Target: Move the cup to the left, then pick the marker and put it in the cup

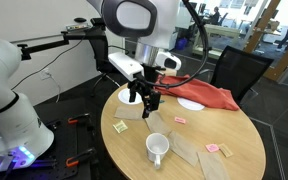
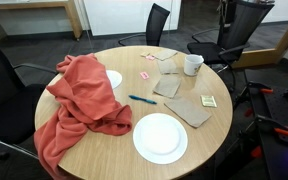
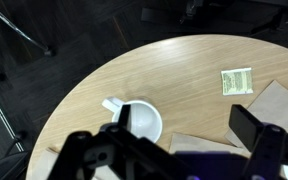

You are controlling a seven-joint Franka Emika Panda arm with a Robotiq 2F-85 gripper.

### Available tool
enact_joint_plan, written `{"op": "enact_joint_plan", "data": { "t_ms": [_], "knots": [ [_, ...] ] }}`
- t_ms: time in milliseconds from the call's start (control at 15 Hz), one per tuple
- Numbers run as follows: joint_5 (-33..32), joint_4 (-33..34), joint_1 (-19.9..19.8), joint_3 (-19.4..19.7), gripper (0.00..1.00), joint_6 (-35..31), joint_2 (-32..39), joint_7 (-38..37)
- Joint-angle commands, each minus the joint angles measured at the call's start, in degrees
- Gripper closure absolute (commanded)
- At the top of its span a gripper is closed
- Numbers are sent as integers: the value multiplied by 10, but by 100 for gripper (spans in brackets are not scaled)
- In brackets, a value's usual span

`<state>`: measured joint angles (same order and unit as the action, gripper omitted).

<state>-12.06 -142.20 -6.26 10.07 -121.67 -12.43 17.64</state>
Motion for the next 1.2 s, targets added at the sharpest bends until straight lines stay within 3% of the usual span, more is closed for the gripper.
{"op": "enact_joint_plan", "data": {
  "t_ms": [0, 733, 1133],
  "knots": [
    [12, -40, -5, 18, 0, -70, 11, 70],
    [43, -65, -9, 22, 0, -250, 125, 171],
    [37, -62, -14, 13, 0, -244, 135, 148]
  ]
}}
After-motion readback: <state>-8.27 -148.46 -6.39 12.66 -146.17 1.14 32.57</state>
